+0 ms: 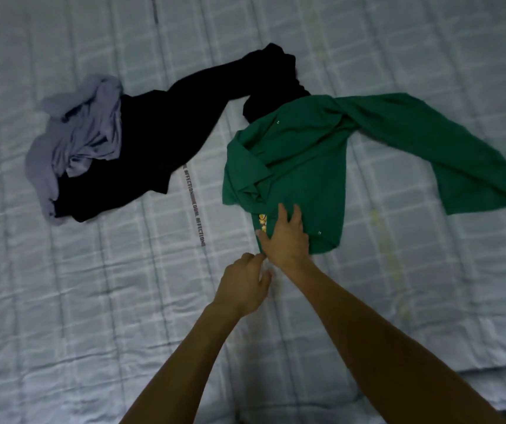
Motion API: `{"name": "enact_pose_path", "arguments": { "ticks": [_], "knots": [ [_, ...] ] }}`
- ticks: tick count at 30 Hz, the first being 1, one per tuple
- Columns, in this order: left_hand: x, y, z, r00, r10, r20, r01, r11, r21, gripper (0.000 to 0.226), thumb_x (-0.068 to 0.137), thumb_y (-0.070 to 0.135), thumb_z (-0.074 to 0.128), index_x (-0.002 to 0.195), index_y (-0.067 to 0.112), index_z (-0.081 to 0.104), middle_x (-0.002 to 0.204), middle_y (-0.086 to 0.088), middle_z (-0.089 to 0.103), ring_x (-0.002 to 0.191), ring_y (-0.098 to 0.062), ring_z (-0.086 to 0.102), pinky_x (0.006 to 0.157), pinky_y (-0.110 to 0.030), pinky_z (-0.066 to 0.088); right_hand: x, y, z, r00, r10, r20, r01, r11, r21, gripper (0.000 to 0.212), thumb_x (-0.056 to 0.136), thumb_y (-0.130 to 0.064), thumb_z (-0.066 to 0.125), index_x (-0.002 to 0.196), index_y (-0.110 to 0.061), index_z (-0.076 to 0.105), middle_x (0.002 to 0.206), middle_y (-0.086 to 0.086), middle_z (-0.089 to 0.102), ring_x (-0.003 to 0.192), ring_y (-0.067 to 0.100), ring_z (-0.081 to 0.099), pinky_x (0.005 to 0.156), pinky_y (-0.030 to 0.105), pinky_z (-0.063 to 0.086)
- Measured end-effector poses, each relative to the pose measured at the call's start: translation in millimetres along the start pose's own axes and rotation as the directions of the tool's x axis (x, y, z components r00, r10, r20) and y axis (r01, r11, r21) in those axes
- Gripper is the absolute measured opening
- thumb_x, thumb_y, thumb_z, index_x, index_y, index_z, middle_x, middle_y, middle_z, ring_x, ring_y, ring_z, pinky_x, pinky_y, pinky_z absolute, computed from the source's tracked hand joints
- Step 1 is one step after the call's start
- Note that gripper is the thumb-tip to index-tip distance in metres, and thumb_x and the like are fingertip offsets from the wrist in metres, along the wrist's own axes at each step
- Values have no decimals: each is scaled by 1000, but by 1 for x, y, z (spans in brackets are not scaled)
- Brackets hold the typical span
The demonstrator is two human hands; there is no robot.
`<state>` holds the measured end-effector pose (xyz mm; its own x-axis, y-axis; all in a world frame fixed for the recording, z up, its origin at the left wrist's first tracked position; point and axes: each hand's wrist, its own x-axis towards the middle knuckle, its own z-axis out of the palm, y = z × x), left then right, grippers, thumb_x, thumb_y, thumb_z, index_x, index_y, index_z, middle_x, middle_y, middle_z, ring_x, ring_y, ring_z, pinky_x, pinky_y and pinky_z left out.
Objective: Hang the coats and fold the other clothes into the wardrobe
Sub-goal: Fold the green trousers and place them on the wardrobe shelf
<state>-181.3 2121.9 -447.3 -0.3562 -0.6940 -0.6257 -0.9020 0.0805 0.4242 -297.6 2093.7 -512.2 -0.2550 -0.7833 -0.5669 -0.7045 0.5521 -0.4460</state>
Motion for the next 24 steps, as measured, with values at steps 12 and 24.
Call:
{"name": "enact_pose_path", "arguments": {
  "ticks": [12,24],
  "knots": [
    [3,-30,-36,1000,28,-3,-28,1000,-7,46,97,29,45,140,14,40,134,-13,49,118,-28,51,99,-33,40,23,-5,-44,987,12,-162,5,994,107,28,91,-13,44,116,-6,55,103,18,62,92,34,58,74,36,45],
    [-76,69,-193,821,244,-516,-320,945,-62,64,90,24,55,146,17,24,138,-12,42,117,-30,50,92,-40,46,-136,-155,-235,816,-507,-279,497,861,-111,21,82,-26,32,82,-18,51,79,0,51,69,21,46,61,32,36]
  ]
}}
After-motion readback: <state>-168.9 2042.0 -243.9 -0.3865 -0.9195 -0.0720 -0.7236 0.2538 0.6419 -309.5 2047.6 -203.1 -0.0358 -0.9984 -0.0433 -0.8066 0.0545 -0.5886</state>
